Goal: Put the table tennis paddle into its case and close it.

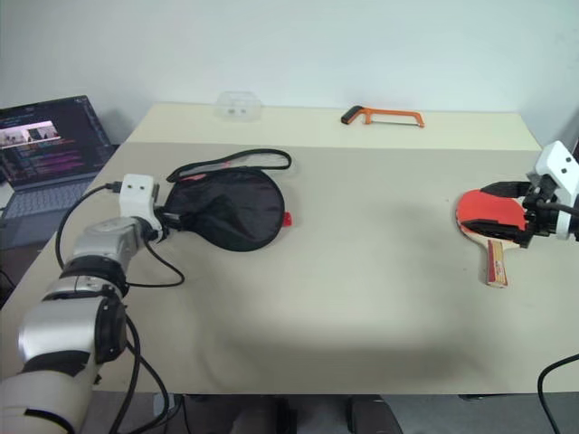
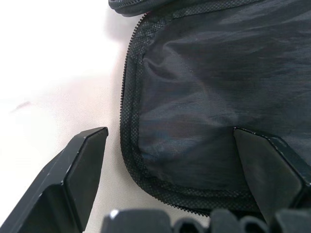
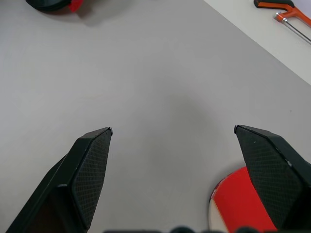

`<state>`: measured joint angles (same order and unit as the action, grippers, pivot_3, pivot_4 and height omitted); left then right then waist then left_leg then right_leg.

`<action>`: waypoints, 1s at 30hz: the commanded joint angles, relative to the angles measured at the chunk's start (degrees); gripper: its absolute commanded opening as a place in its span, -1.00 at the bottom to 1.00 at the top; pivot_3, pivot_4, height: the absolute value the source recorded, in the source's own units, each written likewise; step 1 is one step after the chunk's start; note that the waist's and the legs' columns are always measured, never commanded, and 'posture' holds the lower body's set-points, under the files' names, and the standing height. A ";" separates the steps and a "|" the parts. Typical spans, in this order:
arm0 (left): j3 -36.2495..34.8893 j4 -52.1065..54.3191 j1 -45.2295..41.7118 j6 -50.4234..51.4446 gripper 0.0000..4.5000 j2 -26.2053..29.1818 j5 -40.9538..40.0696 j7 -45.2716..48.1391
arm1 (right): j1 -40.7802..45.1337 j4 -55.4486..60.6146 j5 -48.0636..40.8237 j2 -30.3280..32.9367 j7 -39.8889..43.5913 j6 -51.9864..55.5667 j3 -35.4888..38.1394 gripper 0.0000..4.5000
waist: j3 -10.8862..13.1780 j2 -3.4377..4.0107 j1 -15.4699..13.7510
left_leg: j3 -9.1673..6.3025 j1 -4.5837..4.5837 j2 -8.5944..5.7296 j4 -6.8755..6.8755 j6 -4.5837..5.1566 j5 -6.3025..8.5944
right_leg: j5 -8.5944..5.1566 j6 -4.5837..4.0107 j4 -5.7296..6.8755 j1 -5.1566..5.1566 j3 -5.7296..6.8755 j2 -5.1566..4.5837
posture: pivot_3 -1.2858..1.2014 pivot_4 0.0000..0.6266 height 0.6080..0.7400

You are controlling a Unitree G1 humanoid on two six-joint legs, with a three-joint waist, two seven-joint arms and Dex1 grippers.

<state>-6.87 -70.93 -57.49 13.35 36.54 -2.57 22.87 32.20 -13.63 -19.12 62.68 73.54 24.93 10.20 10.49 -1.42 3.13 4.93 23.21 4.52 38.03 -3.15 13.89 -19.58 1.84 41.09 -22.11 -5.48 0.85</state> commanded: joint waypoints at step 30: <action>-13.50 75.53 14.81 49.54 -0.98 -18.42 -18.95 -19.45 | 3.87 -2.25 0.44 -0.02 -1.53 -3.07 -0.20 1.00 | 0.02 -0.06 -0.89 | -0.17 0.06 0.06 0.03 -0.02 -0.01 | 0.00 0.02 -0.12 0.12 -0.01 -0.07 | 0.03 -0.52 1.00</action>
<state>-21.05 -2.31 -43.03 60.21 19.01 -20.44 5.63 34.91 -16.30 -18.73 62.26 72.14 22.97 9.36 10.51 -1.48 2.24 4.75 23.27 4.54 38.07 -3.17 13.88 -19.57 1.86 40.97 -21.99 -5.50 0.80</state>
